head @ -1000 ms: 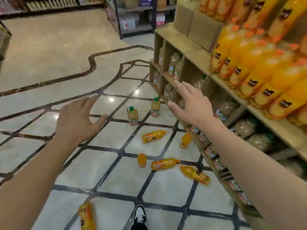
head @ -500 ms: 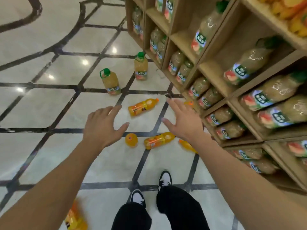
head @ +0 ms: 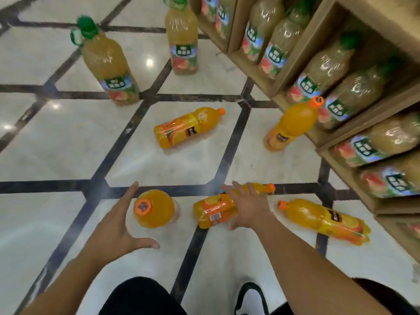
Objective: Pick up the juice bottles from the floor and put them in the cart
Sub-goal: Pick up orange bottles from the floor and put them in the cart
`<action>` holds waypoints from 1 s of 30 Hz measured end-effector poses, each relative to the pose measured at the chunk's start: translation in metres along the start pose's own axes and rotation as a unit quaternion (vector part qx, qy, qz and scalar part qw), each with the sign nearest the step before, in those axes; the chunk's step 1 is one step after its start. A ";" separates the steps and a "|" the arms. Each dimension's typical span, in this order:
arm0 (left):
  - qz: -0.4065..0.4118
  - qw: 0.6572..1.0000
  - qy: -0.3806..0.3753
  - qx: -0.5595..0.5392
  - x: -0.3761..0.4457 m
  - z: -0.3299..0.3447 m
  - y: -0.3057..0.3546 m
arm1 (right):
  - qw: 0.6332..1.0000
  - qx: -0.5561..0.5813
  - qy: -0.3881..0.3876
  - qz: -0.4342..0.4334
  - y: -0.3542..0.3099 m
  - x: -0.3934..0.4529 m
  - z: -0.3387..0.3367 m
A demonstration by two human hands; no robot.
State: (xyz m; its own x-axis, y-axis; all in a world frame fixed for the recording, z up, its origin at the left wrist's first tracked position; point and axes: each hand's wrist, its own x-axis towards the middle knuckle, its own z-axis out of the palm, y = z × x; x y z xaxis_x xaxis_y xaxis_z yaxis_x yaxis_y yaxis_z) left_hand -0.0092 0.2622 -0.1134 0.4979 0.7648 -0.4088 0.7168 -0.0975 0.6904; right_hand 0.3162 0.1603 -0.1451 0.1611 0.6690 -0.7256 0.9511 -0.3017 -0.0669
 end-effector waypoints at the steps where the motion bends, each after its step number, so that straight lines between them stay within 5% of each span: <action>1: 0.019 0.999 0.007 -0.027 0.004 0.013 -0.010 | 1.000 -0.023 -0.007 -0.001 0.000 0.014 0.010; 9: 0.019 0.973 0.172 -0.150 0.025 0.064 -0.014 | 0.990 -0.123 0.062 -0.032 0.003 0.068 0.028; 21: 0.041 0.962 0.211 -0.167 0.026 0.034 0.021 | 0.996 -0.032 0.069 -0.051 -0.010 0.050 0.022; 30: 0.048 0.924 0.317 -0.208 -0.038 -0.089 0.158 | 0.985 0.011 0.167 -0.046 -0.040 -0.074 -0.184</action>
State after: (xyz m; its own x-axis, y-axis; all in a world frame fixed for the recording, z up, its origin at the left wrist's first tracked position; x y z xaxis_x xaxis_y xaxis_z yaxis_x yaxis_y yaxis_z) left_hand 0.0412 0.2749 0.0643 0.0687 0.9976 0.0069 0.3692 -0.0318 0.9288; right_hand 0.3141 0.2476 0.0371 0.1558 0.8791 -0.4504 0.9603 -0.2416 -0.1394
